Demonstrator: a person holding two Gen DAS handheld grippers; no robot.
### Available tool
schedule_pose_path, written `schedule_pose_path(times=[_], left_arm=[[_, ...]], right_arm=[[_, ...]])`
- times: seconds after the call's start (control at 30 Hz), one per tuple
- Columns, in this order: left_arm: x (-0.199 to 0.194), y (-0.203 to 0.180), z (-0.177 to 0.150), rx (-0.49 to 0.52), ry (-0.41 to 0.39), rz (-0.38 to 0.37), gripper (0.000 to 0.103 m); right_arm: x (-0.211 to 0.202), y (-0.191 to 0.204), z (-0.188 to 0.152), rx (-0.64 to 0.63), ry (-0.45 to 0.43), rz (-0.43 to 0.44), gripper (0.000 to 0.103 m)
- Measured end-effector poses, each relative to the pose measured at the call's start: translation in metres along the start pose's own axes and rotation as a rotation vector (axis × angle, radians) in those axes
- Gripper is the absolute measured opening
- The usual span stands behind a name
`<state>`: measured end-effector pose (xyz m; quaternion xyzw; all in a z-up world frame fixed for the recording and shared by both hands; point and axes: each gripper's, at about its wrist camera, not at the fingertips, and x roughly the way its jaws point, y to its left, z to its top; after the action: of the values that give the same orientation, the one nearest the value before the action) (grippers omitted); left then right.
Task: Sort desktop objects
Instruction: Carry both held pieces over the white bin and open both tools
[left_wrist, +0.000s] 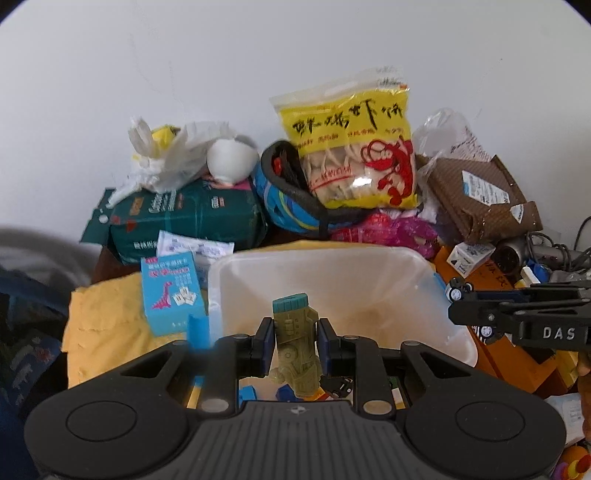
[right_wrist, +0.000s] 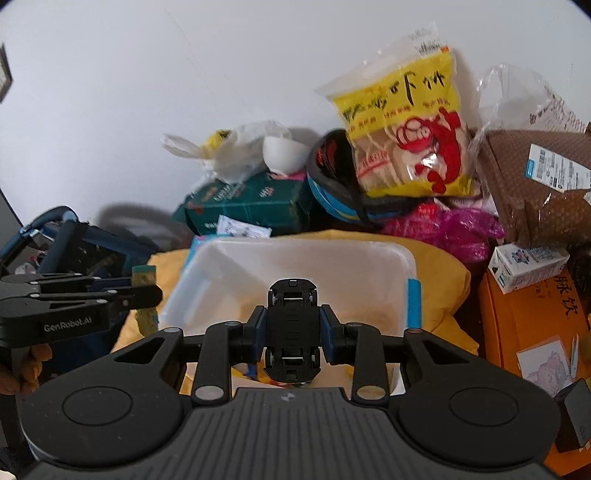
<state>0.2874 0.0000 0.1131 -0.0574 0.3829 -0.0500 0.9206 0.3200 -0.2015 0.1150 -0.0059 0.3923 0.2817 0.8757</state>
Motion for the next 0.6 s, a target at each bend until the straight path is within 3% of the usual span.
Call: schedule_pose_path(times=[0.37, 0.43, 0.47, 0.5, 0.57, 0.6], left_arm=[[0.016, -0.003, 0.009, 0.015, 0.037, 0.023, 0.028], [0.015, -0.002, 0.011, 0.01, 0.014, 0.04, 0.044], [0.012, 0.0, 0.011, 0.0, -0.004, 0.053, 0.06], [0.01, 0.003, 0.011, -0.008, -0.02, 0.063, 0.065], [0.008, 0.008, 0.006, -0.016, -0.027, 0.063, 0.065], [0.007, 0.011, 0.002, -0.018, -0.02, 0.059, 0.065]], right_arm=[[0.029, -0.007, 0.003, -0.008, 0.077, -0.04, 0.033], [0.033, -0.006, 0.004, -0.013, 0.084, -0.045, 0.034], [0.035, -0.006, 0.005, -0.014, 0.086, -0.047, 0.038], [0.035, -0.006, 0.006, -0.013, 0.083, -0.056, 0.053], [0.031, -0.007, 0.006, -0.01, 0.053, -0.079, 0.069], [0.028, -0.008, 0.005, -0.01, 0.028, -0.081, 0.069]])
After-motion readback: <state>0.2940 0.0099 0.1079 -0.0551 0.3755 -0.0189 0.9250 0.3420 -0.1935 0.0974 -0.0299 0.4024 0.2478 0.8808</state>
